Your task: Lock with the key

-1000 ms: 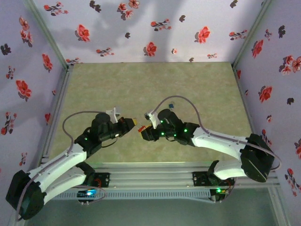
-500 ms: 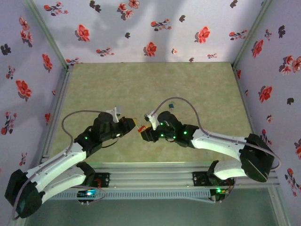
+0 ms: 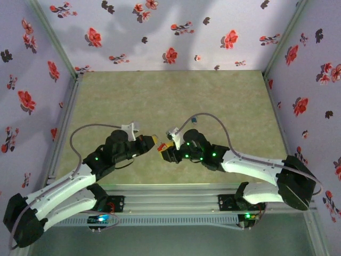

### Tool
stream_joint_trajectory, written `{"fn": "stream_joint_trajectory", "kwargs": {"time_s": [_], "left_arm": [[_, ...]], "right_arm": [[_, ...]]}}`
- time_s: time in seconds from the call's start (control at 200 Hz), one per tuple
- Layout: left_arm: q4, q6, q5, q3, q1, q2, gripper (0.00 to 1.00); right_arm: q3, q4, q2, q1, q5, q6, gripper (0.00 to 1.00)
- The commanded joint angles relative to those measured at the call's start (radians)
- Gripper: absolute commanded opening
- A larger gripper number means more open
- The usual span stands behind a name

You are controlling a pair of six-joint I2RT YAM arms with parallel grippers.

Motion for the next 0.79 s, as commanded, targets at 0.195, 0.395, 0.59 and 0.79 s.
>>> {"fn": "stream_joint_trajectory", "kwargs": {"time_s": [0.195,0.395,0.59,0.79], "left_arm": [[0.035,0.043,0.092,-0.037,-0.069,-0.042,0.0],[0.036,0.059,0.094,-0.055,-0.083,-0.067,0.0],[0.073,0.052,0.095,-0.085,-0.105,-0.051,0.0],[0.079,0.055,0.092,-0.083,-0.128,-0.033,0.0]], "right_arm": [[-0.044,0.125,-0.037,-0.025,0.101,0.001,0.0],[-0.063,0.157,-0.054,-0.024,0.108,0.005,0.0],[-0.057,0.162,-0.06,-0.025,0.114,0.013,0.0],[-0.051,0.163,-0.075,-0.027,0.15,0.028,0.0]]}}
